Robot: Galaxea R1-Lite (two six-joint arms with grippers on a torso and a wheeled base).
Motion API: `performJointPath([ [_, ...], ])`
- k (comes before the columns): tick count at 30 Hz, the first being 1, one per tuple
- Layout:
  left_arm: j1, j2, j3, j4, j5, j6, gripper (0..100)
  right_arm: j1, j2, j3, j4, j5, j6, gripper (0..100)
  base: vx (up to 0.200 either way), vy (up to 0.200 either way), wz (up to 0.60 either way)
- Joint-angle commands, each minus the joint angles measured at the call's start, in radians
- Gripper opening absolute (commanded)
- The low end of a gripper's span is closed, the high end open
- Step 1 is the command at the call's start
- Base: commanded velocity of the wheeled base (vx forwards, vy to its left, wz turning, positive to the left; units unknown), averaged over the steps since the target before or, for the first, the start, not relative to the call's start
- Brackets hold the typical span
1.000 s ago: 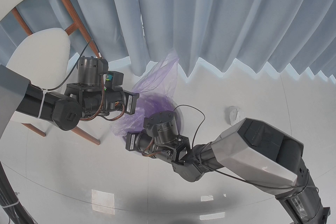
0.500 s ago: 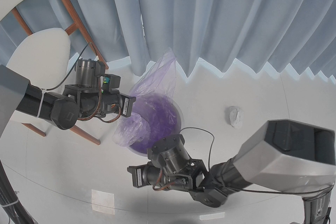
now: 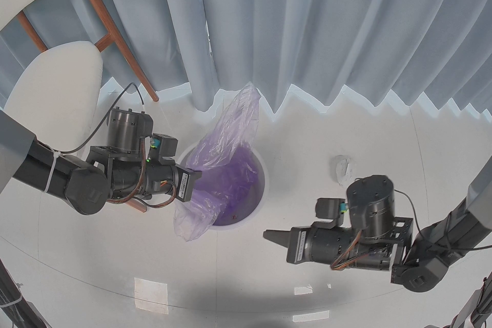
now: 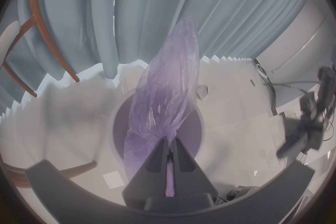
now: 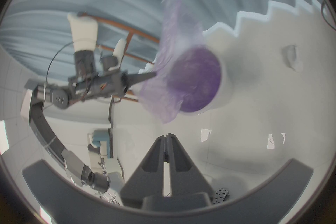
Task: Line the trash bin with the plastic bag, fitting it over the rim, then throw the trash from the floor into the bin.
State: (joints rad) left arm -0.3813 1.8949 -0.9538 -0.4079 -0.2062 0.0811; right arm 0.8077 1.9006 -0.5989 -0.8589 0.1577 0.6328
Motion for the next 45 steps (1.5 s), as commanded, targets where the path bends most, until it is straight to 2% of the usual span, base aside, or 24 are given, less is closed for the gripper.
performJointPath([
  [1,-0.03,0.001,0.113,-0.137,0.002,-0.007,0,-0.219,0.008,-0.185,-0.061,-0.003,0.082,0,0.0,0.0,0.0],
  [10,-0.034,-0.022,0.119,-0.137,0.005,-0.012,0,-0.214,0.195,-0.452,-0.034,-0.015,0.09,0,0.0,0.0,0.0],
  [11,-0.036,-0.022,0.119,-0.137,0.013,-0.012,0,-0.214,0.213,-0.476,-0.038,-0.024,0.088,100,0.0,0.0,0.0],
  [20,-0.034,-0.027,0.119,-0.138,0.024,-0.012,0,-0.197,0.305,-0.507,-0.045,-0.119,0.068,100,0.0,0.0,0.0],
  [28,-0.034,-0.028,0.119,-0.14,0.024,-0.012,0,-0.191,0.359,-0.598,-0.043,-0.125,0.067,100,0.0,0.0,0.0],
  [45,-0.041,-0.028,0.119,-0.141,0.025,-0.012,0,-0.176,0.402,-0.657,-0.032,-0.129,0.061,100,0.0,0.0,0.0],
])
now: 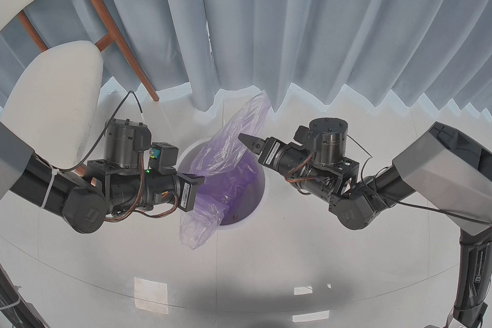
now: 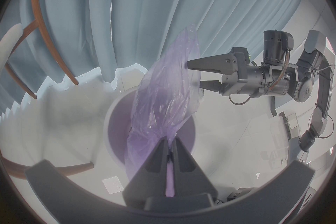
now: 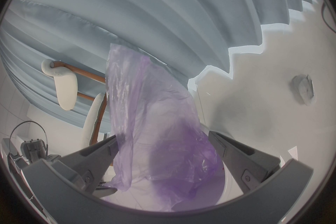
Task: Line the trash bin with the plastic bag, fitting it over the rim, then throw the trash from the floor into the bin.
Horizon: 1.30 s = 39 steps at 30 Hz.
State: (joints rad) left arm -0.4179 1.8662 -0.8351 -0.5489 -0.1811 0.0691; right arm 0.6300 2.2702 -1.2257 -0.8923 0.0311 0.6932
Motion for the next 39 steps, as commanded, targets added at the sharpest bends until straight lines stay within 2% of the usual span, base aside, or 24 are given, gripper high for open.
performJointPath([
  [1,-0.015,-0.002,0.011,0.0,0.0,0.0,0,0.002,0.054,-0.063,0.006,-0.01,0.0,100,0.0,0.0,0.0],
  [4,-0.027,-0.016,0.031,-0.002,0.0,0.0,0,0.002,0.097,-0.138,0.047,-0.028,-0.006,100,0.0,0.0,0.0],
  [5,-0.029,-0.016,0.033,-0.002,0.0,0.001,0,0.002,0.111,-0.167,0.069,-0.045,-0.009,0,0.0,0.0,0.0],
  [8,-0.029,-0.016,0.034,-0.002,0.0,0.001,0,0.002,0.124,-0.21,0.098,-0.074,-0.009,0,0.0,0.0,0.0],
  [15,-0.029,-0.013,0.031,-0.005,-0.006,0.001,0,0.002,0.078,-0.199,0.101,-0.094,-0.009,0,0.0,0.0,0.0],
  [24,-0.058,-0.002,0.013,-0.006,-0.001,-0.005,0,-0.029,-0.008,-0.166,0.131,-0.089,-0.021,0,0.0,0.0,0.0],
  [29,-0.088,0.002,0.005,-0.006,0.006,-0.066,0,-0.044,-0.035,-0.127,0.219,-0.086,-0.035,0,0.0,0.0,0.0],
  [33,-0.125,0.016,0.001,-0.006,0.008,-0.103,0,-0.044,-0.026,-0.107,0.217,-0.076,-0.031,0,0.0,0.0,0.0],
  [37,-0.13,0.025,0.001,-0.006,0.022,-0.111,0,-0.044,-0.023,-0.123,0.219,-0.074,-0.034,0,0.0,0.0,0.0],
  [38,-0.13,0.025,0.002,-0.006,0.028,-0.111,100,-0.046,-0.023,-0.126,0.219,-0.071,-0.037,0,0.0,0.0,0.0],
  [39,-0.128,0.024,-0.002,-0.006,0.034,-0.114,100,-0.047,-0.026,-0.127,0.219,-0.063,-0.04,0,0.0,0.0,0.0],
])
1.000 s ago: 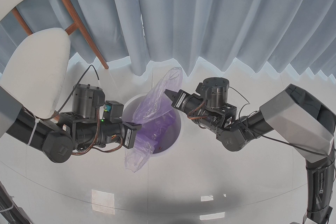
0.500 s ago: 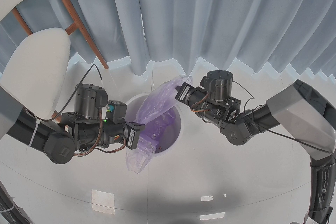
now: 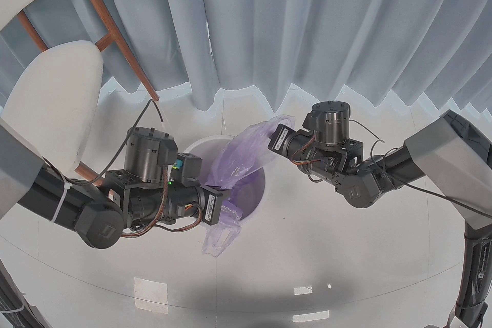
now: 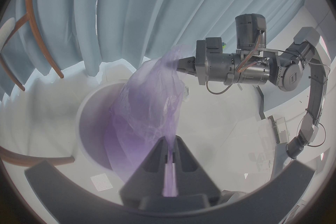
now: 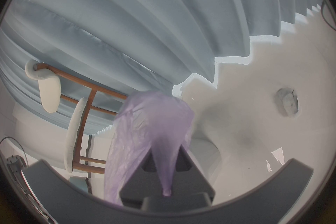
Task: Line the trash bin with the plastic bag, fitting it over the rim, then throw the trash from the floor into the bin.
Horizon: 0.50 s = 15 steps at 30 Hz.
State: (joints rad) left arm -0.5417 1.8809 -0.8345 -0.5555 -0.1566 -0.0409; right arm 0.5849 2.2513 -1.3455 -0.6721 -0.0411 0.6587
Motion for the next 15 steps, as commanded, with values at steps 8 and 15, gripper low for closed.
performJointPath([
  [8,0.045,-0.106,0.057,0.002,0.038,-0.054,100,-0.056,-0.024,0.036,-0.049,0.105,-0.07,0,0.0,0.0,0.0],
  [15,0.074,-0.241,0.268,0.002,0.037,-0.073,100,-0.059,-0.021,0.039,-0.06,0.109,-0.068,0,0.0,0.0,0.0],
])
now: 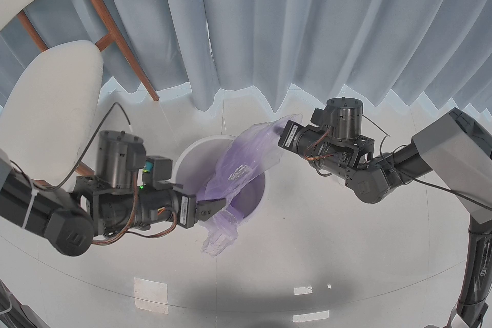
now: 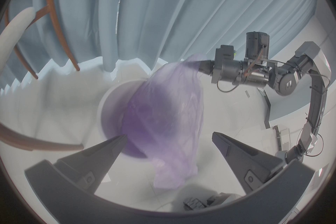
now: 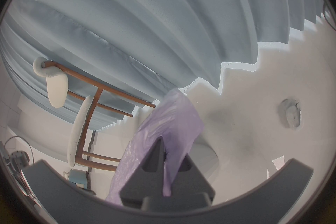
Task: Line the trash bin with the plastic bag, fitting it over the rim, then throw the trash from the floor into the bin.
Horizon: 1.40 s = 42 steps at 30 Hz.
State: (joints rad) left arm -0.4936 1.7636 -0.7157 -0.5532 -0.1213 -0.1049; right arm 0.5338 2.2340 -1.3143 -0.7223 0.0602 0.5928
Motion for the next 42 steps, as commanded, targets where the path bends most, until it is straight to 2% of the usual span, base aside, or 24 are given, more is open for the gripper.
performJointPath([
  [1,0.026,-0.124,0.154,-0.001,0.002,-0.009,100,-0.006,-0.004,0.006,-0.009,0.007,-0.002,0,0.0,0.0,0.0],
  [8,0.01,-0.118,0.188,0.006,0.002,0.025,100,-0.003,0.006,0.004,-0.009,0.006,-0.004,0,0.0,0.0,0.0],
  [11,0.007,-0.073,0.18,0.002,-0.005,0.094,100,-0.003,0.006,0.004,-0.011,0.006,-0.002,0,0.0,0.0,0.0],
  [25,0.021,0.137,0.068,-0.07,0.014,0.131,100,0.003,-0.001,0.006,-0.014,0.003,-0.001,0,0.0,0.0,0.0],
  [33,0.09,0.175,0.045,-0.077,0.008,0.186,100,0.003,0.001,0.003,-0.014,0.001,-0.002,0,0.0,0.0,0.0],
  [38,0.081,0.14,0.096,-0.111,-0.054,0.195,100,0.002,0.006,0.007,-0.014,0.001,-0.001,0,0.0,0.0,0.0],
  [42,0.09,0.139,0.164,-0.18,-0.057,0.244,100,0.003,0.006,0.003,-0.014,0.001,-0.002,0,0.0,0.0,0.0],
])
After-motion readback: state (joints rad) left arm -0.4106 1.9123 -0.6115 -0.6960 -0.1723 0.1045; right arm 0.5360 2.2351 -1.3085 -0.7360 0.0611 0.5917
